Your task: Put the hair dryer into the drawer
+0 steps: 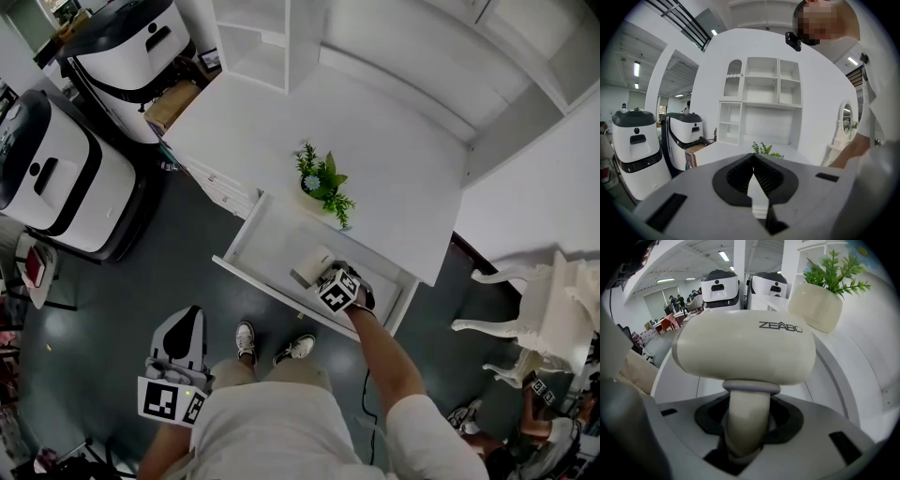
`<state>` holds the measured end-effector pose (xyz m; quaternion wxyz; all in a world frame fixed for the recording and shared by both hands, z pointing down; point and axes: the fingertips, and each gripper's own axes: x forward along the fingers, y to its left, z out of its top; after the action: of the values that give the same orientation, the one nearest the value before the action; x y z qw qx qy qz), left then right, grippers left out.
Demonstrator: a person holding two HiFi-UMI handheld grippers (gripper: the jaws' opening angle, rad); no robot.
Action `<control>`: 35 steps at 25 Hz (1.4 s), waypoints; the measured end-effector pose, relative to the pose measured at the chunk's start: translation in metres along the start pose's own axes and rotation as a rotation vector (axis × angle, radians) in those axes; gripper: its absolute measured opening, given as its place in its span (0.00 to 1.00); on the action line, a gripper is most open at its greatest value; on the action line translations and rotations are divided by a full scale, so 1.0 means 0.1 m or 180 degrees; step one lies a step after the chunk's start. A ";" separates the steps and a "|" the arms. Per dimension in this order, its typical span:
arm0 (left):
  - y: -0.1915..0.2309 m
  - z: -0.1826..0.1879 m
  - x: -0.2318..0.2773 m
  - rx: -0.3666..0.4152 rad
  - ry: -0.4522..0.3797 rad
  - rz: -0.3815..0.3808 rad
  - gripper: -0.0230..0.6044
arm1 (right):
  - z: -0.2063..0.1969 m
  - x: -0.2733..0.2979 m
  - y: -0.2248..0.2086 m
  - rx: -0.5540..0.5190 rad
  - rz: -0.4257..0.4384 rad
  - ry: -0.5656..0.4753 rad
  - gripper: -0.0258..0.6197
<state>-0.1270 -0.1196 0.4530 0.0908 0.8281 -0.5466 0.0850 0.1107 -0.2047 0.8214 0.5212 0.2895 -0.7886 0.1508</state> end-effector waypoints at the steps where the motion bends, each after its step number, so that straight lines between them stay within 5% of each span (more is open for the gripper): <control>1: 0.01 -0.01 -0.01 -0.0002 0.0005 0.0010 0.06 | -0.02 0.01 -0.01 0.0013 -0.0014 0.0015 0.32; 35: 0.23 -0.13 -0.02 -0.0076 0.0095 0.0149 0.06 | -0.20 0.30 -0.04 0.0008 0.0044 0.0415 0.33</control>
<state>-0.1498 -0.1234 0.4661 0.1068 0.8126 -0.5653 0.0930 0.1189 -0.2058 0.8561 0.5700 0.2743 -0.7547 0.1739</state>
